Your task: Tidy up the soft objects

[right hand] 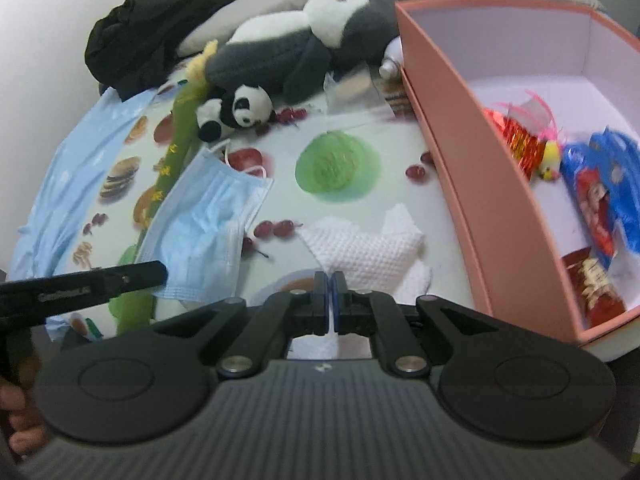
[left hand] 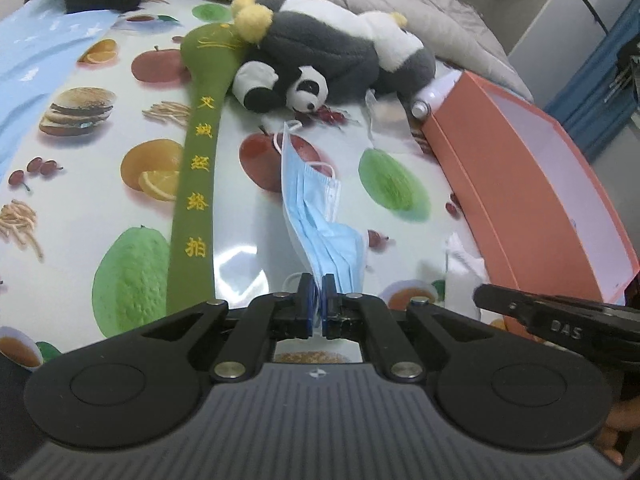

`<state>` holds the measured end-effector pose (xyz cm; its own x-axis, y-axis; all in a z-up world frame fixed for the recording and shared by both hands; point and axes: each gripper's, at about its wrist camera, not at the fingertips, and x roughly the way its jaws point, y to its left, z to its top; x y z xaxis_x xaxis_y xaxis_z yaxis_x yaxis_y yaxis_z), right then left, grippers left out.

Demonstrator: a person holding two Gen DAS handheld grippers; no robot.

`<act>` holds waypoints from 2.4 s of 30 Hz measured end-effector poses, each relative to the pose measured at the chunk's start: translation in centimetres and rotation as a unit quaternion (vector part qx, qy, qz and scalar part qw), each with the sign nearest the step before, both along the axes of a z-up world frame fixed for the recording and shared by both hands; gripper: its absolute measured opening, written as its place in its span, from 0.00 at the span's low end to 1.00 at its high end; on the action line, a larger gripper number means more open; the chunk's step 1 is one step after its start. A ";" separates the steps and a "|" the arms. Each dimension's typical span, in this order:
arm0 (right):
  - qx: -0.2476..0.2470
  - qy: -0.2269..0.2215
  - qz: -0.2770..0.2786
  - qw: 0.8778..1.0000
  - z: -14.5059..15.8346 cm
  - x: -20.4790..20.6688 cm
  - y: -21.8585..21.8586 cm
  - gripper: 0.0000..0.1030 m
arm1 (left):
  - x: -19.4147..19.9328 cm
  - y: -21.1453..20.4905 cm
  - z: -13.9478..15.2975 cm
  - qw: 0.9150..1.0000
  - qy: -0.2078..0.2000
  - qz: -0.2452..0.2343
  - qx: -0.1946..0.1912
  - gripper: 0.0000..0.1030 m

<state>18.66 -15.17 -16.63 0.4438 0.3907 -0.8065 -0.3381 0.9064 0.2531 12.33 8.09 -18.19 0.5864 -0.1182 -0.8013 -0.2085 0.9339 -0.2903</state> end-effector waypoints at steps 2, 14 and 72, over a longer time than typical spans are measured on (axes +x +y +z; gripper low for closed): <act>-0.014 -0.001 0.006 1.000 -0.4 -0.2 0.3 0.07 | 0.0 0.0 -0.1 1.000 0.005 -0.002 0.003 0.19; -0.022 -0.036 0.037 0.998 -0.7 -2.4 -0.5 0.64 | -0.3 0.2 0.8 1.000 -0.022 0.003 0.010 0.66; -0.013 -0.087 0.011 0.996 5.0 -2.9 -1.1 0.15 | 0.6 -2.5 4.7 0.999 -0.047 -0.011 -0.001 0.13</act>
